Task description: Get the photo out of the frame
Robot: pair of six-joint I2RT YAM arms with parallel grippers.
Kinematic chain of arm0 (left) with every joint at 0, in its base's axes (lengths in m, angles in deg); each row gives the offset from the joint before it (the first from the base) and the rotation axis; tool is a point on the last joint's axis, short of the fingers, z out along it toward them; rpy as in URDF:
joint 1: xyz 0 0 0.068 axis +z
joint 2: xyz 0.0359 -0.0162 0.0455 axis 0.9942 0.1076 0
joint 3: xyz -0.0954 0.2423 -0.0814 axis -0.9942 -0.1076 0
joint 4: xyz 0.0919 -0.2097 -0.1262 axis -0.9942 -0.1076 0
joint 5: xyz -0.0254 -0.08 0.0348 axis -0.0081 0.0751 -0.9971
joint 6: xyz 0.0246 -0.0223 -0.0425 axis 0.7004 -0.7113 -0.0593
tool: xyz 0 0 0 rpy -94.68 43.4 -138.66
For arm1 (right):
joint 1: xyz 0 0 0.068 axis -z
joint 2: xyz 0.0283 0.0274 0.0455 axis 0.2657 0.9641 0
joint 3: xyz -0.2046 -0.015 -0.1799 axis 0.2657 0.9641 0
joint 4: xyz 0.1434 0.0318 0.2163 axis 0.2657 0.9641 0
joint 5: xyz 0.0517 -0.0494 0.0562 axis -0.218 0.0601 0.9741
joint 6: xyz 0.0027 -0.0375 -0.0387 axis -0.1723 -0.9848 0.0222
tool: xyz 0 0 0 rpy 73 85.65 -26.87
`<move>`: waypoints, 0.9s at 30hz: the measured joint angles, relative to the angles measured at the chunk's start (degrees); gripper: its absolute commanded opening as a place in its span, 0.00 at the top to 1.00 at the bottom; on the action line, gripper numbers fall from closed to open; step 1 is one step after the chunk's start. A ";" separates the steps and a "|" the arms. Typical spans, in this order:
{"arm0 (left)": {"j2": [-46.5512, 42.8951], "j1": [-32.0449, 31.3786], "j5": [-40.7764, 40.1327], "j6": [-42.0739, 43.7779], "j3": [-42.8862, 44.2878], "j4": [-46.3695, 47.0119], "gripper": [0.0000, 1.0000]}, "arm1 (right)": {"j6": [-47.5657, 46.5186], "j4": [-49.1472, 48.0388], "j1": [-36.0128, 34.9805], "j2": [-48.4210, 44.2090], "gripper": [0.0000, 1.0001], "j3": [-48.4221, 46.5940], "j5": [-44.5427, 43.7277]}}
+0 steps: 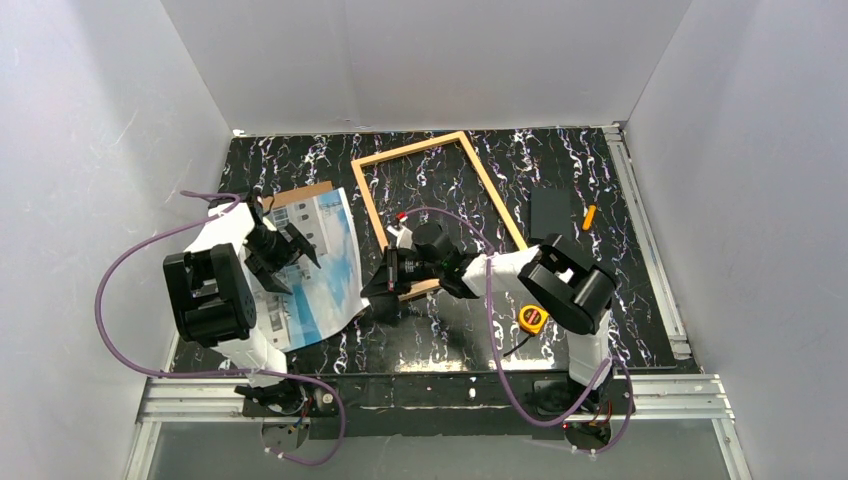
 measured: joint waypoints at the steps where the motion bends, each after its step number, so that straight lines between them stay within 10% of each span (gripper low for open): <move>1: 0.13 0.00 -0.09 0.00 0.04 -0.11 0.14 | -0.22 -0.15 0.00 -0.68 0.99 0.52 -0.07; 10: 4.74 0.37 0.26 -0.20 0.63 -0.17 0.14 | -2.73 1.75 -0.02 -0.76 0.99 3.85 -0.31; 27: -8.11 0.24 9.46 -1.51 -2.86 4.17 0.14 | -13.40 38.42 0.00 -24.76 0.99 -7.78 -2.78</move>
